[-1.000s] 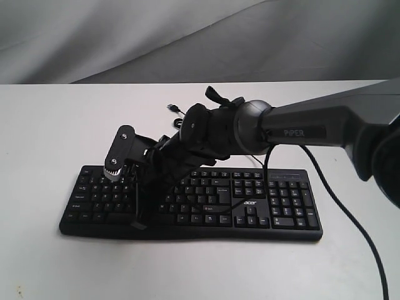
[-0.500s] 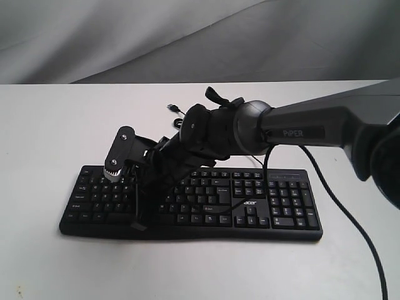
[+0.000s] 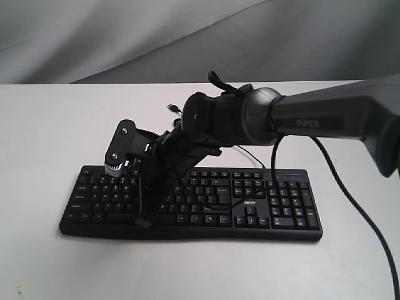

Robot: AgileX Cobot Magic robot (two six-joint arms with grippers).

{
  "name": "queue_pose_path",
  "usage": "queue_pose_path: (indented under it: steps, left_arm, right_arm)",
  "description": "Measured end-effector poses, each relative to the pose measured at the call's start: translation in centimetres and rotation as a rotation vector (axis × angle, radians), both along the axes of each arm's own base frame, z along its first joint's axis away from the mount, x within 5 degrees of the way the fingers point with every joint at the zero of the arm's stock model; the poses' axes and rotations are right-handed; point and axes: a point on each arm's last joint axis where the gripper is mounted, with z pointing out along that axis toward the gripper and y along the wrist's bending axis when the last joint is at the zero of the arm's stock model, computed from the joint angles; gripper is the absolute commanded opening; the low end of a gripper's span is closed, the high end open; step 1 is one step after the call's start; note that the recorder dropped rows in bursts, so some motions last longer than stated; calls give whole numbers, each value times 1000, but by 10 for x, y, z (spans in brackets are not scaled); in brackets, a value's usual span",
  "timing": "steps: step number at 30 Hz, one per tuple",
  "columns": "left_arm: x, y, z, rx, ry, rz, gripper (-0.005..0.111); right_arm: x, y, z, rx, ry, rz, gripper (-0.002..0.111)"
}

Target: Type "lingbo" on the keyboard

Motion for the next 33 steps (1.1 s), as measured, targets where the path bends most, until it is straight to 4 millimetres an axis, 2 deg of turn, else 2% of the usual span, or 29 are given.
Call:
queue_pose_path:
  steps: [10,16,33]
  left_arm:
    - [0,0,0,0,0,0,1]
    - [0,0,0,0,0,0,1]
    - [0,0,0,0,0,0,1]
  right_arm:
    - [-3,0,0,6,41,-5,0]
    - [-3,1,-10,1,61,-11,0]
    - [-2,2,-17,-1,73,-17,0]
